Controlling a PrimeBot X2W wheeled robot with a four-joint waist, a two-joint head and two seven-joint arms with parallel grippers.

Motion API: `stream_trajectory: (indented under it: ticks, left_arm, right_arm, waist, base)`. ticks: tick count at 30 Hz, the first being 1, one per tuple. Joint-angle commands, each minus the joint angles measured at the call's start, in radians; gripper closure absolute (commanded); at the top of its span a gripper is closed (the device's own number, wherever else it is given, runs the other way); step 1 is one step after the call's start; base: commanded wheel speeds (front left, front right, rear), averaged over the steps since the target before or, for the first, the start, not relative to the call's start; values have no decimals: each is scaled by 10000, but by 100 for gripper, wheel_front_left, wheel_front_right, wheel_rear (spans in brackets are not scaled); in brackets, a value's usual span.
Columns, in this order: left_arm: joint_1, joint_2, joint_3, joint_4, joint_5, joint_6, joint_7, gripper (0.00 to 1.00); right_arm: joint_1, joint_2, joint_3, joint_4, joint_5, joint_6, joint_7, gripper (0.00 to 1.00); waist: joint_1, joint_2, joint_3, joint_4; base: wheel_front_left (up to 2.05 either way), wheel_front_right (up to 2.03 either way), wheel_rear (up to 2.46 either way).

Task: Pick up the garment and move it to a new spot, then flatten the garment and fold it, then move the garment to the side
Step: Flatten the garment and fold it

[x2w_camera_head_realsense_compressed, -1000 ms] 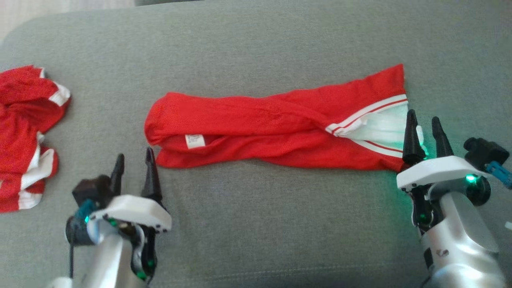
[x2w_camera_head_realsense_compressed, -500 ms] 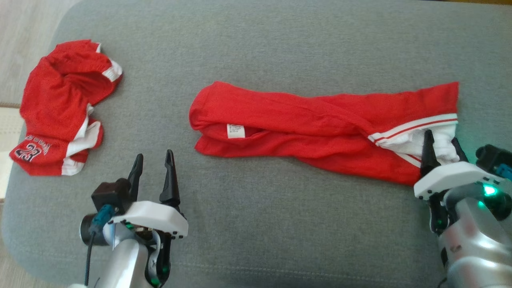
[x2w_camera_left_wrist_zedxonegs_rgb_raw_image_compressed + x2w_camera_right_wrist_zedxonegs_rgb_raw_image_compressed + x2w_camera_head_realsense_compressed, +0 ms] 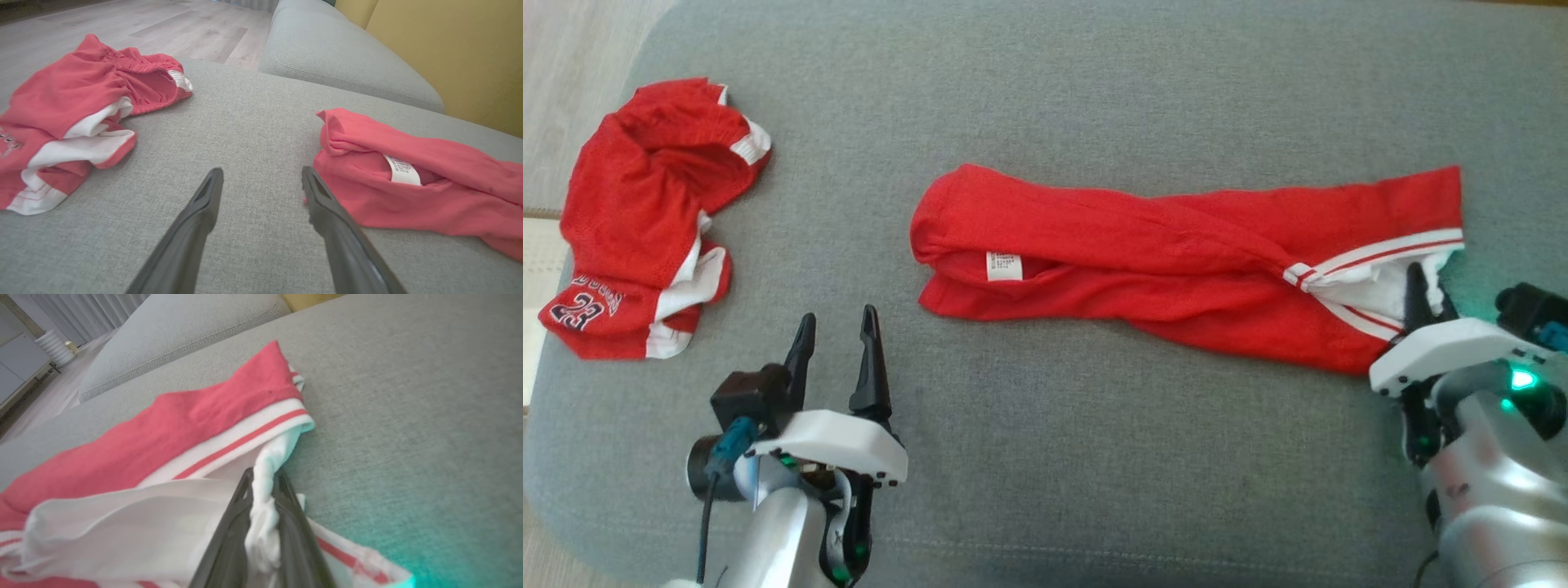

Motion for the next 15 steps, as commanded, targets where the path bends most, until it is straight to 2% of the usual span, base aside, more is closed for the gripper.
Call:
stream_trajectory:
  ticks: [1,8,11,15]
  left_arm:
    - [-134,178,266,-374,-49,9,-53,0]
    - [18,177,73,-361,-41,-37,-53,0]
    - [57,177,-9,-323,-44,-49,-53,0]
    - [101,177,-170,-317,-76,-63,-53,0]
  right_arm:
    - [-42,-300,39,-162,23,-9,-62,100]
    - [7,-833,-570,-1269,-231,-9,-106,100]
    - [91,-700,-480,-1898,-367,-9,-108,100]
    - [285,-203,128,-2755,-240,-9,-109,100]
  waist:
    - [0,-1,-38,-54]
    - [0,-1,-300,-313]
    - [0,-1,-396,-412]
    - [0,-1,-515,-477]
  base:
    - [0,0,0]
    - [0,0,0]
    - [0,0,0]
    - [0,0,0]
